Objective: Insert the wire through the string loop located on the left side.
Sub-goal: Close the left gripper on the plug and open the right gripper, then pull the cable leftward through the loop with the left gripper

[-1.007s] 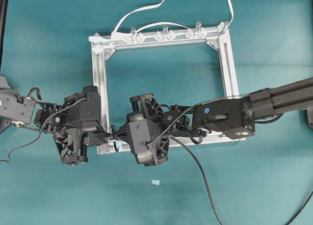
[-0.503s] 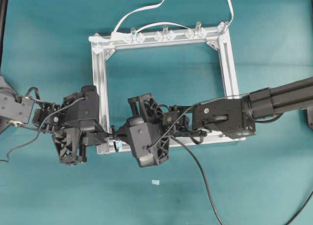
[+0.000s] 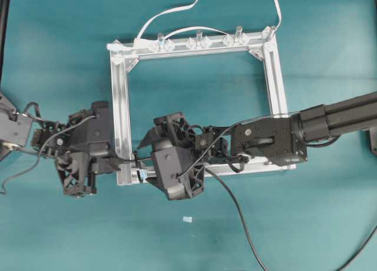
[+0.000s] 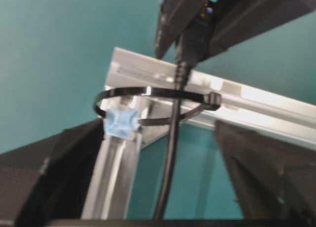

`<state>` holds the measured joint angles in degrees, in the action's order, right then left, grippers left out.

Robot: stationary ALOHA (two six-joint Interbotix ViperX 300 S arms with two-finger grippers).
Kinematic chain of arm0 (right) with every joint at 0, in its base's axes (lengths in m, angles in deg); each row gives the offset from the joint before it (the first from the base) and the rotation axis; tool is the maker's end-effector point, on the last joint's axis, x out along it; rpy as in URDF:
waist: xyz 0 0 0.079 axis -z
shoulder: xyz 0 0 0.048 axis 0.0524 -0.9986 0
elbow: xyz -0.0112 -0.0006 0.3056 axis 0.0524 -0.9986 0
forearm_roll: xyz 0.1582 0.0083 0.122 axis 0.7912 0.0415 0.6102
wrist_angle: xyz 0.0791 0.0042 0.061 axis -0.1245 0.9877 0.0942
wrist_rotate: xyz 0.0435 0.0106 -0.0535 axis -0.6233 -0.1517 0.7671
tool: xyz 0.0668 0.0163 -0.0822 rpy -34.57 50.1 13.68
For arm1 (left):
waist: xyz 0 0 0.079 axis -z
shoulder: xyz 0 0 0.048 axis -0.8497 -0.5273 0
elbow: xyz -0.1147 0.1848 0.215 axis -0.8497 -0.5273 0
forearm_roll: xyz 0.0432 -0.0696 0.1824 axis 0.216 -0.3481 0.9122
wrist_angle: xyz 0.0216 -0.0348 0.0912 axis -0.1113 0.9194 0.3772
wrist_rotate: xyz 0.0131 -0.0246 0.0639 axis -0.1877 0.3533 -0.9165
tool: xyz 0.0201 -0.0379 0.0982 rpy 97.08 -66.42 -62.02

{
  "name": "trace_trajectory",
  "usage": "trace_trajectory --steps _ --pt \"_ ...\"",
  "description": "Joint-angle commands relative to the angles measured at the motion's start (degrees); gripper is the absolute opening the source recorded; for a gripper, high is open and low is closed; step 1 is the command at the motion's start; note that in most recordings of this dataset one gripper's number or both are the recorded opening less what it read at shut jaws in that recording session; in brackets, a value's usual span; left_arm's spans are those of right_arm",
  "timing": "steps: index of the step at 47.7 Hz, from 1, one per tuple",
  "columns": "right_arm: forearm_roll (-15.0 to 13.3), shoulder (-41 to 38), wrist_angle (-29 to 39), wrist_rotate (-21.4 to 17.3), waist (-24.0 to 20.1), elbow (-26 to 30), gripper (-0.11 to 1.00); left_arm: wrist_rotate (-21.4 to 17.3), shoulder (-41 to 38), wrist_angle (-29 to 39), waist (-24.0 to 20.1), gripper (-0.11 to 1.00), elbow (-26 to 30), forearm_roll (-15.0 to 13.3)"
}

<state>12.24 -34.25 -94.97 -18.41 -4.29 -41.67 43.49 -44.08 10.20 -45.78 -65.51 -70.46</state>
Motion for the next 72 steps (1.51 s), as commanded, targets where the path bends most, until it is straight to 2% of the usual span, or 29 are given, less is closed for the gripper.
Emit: trace_trajectory --steps 1,27,42,72 --pt "-0.18 1.23 -0.35 0.0 -0.18 0.79 0.93 0.26 2.46 0.62 0.53 0.17 -0.09 0.09" --pt "-0.26 1.14 -0.09 0.0 -0.18 0.79 0.93 0.44 16.96 12.04 2.37 0.17 -7.56 -0.18" --pt "-0.18 1.23 0.0 0.09 -0.18 0.79 0.93 3.16 24.87 14.77 2.64 0.17 -11.16 -0.18" --pt "-0.18 1.23 -0.09 0.0 -0.18 0.88 0.93 1.05 25.66 15.12 3.25 0.17 -11.51 0.18"
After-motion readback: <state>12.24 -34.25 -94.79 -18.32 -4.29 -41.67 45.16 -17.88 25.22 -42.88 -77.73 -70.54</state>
